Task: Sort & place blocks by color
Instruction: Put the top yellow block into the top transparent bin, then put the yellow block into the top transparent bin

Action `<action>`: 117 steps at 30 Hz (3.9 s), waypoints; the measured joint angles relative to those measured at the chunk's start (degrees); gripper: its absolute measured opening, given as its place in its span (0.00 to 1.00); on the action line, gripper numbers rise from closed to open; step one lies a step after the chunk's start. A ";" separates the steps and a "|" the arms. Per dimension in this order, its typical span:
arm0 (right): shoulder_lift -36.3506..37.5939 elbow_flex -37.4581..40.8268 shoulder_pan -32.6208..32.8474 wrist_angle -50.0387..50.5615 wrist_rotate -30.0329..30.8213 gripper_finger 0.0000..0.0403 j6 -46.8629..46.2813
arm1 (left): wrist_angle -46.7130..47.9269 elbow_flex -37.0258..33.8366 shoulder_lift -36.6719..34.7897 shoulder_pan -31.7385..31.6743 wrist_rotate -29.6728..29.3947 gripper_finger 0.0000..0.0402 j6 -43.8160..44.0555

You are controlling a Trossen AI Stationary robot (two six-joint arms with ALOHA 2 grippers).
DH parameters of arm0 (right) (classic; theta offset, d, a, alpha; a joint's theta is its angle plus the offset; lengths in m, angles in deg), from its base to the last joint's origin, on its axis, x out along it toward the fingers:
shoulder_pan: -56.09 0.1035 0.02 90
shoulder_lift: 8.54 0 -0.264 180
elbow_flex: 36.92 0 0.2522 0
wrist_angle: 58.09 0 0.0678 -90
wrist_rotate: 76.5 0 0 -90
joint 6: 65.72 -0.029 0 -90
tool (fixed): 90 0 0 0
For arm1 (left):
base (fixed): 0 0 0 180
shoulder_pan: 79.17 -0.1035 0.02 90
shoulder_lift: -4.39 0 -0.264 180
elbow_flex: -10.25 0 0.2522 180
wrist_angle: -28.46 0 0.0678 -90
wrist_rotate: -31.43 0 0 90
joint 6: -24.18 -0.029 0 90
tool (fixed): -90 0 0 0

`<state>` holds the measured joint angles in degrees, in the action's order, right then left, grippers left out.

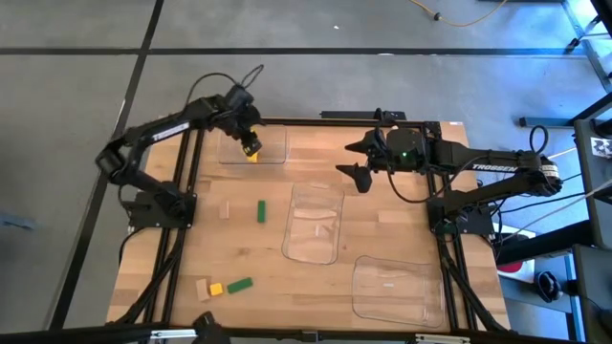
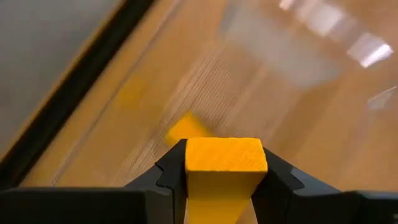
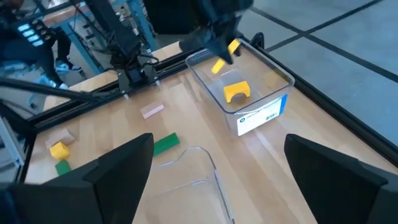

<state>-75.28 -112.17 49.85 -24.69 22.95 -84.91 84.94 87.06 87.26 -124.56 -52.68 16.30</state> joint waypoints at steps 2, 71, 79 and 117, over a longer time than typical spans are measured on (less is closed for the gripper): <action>0.00 0.00 0.01 0.00 0.65 0.90 -0.25 | 2.62 0.00 2.26 -0.27 -2.38 0.29 -1.39; -0.02 0.00 0.00 -0.06 5.01 0.90 -4.78 | 6.08 -0.07 11.69 10.68 -7.91 0.45 4.74; -0.03 0.00 -0.01 -0.07 4.99 0.90 -5.73 | 9.09 -0.09 10.85 9.13 -7.27 0.55 4.39; -0.04 0.00 0.01 0.58 -0.67 0.90 -1.10 | -73.90 -24.24 -23.14 31.98 3.23 0.55 32.23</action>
<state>-75.33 -112.17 49.85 -24.11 22.28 -86.01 11.04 62.81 64.12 -92.58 -49.45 48.53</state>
